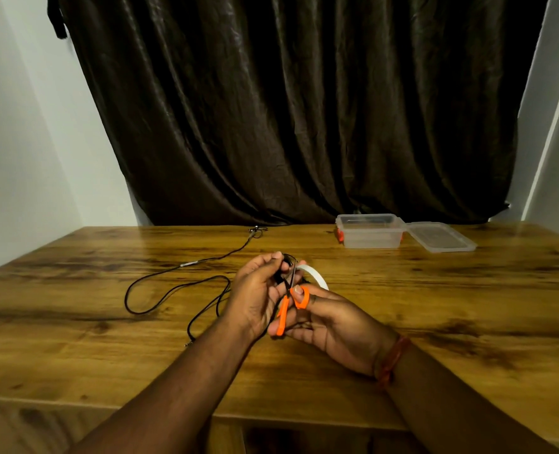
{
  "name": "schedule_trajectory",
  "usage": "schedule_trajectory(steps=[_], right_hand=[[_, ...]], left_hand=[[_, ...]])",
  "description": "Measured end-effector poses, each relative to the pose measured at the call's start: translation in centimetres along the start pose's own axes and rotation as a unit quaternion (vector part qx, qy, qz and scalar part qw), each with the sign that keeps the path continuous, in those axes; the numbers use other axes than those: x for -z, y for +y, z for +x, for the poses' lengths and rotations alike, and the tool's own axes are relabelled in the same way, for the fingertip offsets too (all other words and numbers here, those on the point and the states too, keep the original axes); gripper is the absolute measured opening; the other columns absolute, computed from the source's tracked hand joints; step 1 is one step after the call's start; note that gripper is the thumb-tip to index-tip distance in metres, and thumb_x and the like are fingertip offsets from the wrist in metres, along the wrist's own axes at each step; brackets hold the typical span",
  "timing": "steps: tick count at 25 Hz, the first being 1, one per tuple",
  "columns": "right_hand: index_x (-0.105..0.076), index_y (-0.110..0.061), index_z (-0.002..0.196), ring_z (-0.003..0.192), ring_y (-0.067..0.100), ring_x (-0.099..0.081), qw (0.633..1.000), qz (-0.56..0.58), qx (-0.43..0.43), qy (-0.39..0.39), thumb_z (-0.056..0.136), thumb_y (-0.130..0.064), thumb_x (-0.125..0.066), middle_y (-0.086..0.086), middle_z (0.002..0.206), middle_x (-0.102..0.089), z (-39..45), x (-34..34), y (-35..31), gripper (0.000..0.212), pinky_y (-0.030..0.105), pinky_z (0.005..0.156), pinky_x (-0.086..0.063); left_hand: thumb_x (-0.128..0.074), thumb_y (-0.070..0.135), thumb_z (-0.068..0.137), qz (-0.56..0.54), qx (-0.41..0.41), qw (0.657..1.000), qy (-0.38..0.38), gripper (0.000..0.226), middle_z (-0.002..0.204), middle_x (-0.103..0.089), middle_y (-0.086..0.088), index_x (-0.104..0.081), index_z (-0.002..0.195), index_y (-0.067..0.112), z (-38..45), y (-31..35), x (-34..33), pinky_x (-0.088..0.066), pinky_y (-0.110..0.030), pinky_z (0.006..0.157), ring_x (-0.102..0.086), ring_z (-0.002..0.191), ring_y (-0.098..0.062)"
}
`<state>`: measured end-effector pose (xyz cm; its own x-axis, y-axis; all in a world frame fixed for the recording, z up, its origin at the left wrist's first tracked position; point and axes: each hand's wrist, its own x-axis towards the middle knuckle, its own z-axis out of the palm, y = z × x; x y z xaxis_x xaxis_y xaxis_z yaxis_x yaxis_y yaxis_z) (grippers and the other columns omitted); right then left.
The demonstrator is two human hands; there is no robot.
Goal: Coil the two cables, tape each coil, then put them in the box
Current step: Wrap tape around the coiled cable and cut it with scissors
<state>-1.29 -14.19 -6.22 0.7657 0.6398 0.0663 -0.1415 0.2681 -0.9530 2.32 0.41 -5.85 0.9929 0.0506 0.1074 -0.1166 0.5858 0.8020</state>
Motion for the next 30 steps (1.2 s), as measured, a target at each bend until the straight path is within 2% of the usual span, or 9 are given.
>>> schedule_trajectory(steps=[3,5,8,12,14,20,25,28,30], right_hand=[[-0.055,0.003,0.125,0.106,0.038,-0.064,1.0,0.017,0.001,0.017,0.087,-0.028,-0.056,0.029,0.107,-0.067,0.1,-0.2,0.1,0.049,0.047,0.107,-0.043],[-0.053,0.005,0.127,0.113,0.04,-0.061,0.999,0.031,0.008,0.022,0.087,-0.028,-0.056,0.032,0.111,-0.065,0.2,-0.1,0.1,0.052,0.049,0.11,-0.041],[-0.052,0.007,0.125,0.111,0.035,-0.064,0.998,0.037,0.023,0.036,0.086,-0.027,-0.057,0.029,0.105,-0.068,0.4,-0.1,0.1,0.052,0.046,0.109,-0.043],[-0.047,0.013,0.126,0.104,0.031,-0.067,0.997,0.042,0.043,0.055,0.086,-0.024,-0.058,0.027,0.117,-0.064,0.6,0.1,0.3,0.056,0.047,0.11,-0.041],[-0.048,0.014,0.125,0.099,0.028,-0.068,0.996,0.042,0.046,0.064,0.086,-0.023,-0.058,0.026,0.117,-0.065,0.7,0.3,0.3,0.055,0.046,0.109,-0.042],[-0.049,0.016,0.122,0.093,0.024,-0.069,0.996,0.037,0.051,0.065,0.086,-0.023,-0.059,0.016,0.097,-0.071,0.5,0.2,0.2,0.054,0.039,0.101,-0.05],[-0.051,0.015,0.12,0.087,0.02,-0.07,0.995,0.034,0.053,0.074,0.084,-0.021,-0.06,0.013,0.092,-0.071,0.3,0.1,0.1,0.052,0.035,0.096,-0.054],[-0.056,0.009,0.113,0.086,0.019,-0.068,0.995,0.014,0.049,0.082,0.082,-0.021,-0.062,0.011,0.086,-0.072,0.3,0.3,0.1,0.043,0.035,0.095,-0.054],[-0.059,0.003,0.105,0.083,0.019,-0.068,0.995,0.002,0.042,0.088,0.082,-0.021,-0.063,0.011,0.082,-0.071,0.1,0.3,0.1,0.033,0.035,0.092,-0.055]], left_hand=[[-0.052,0.005,0.098,0.014,0.002,1.0,0.002,0.011,0.075,-0.067,-0.011,-0.056,0.088,0.004,-0.6,0.3,-0.5,-0.061,-0.035,0.065,-0.073,0.086,-0.03],[-0.051,0.005,0.098,0.022,-0.001,1.0,0.002,0.012,0.071,-0.066,-0.007,-0.057,0.087,0.004,-0.9,0.5,-0.6,-0.058,-0.031,0.056,-0.074,0.079,-0.025],[-0.052,0.005,0.097,0.02,-0.006,1.0,0.0,0.009,0.074,-0.062,-0.009,-0.056,0.09,0.003,-1.0,0.6,-0.7,-0.056,-0.029,0.053,-0.073,0.072,-0.022],[-0.052,0.004,0.097,0.042,-0.018,0.999,0.007,0.007,0.077,-0.057,-0.008,-0.056,0.092,0.003,-1.0,0.5,-0.8,-0.054,-0.025,0.048,-0.067,0.057,-0.013],[-0.052,0.004,0.097,0.041,-0.016,0.999,0.004,0.007,0.077,-0.058,-0.008,-0.057,0.092,0.004,-1.0,0.5,-0.8,-0.054,-0.025,0.049,-0.067,0.058,-0.013],[-0.051,0.004,0.098,0.027,-0.012,1.0,-0.009,0.008,0.077,-0.057,-0.009,-0.056,0.093,0.002,-1.3,0.6,-1.0,-0.056,-0.027,0.052,-0.071,0.064,-0.017],[-0.051,0.003,0.098,0.03,-0.011,0.999,-0.006,0.009,0.077,-0.058,-0.009,-0.058,0.092,0.003,-1.3,0.5,-0.9,-0.057,-0.027,0.054,-0.071,0.066,-0.018],[-0.05,0.002,0.098,0.032,-0.016,0.999,-0.002,0.01,0.075,-0.058,-0.008,-0.058,0.092,0.003,-1.2,0.4,-1.0,-0.059,-0.029,0.059,-0.072,0.066,-0.018],[-0.05,0.001,0.097,0.029,-0.023,0.999,0.006,0.011,0.071,-0.058,-0.008,-0.059,0.091,0.003,-1.0,0.4,-0.8,-0.061,-0.032,0.068,-0.073,0.071,-0.02]])
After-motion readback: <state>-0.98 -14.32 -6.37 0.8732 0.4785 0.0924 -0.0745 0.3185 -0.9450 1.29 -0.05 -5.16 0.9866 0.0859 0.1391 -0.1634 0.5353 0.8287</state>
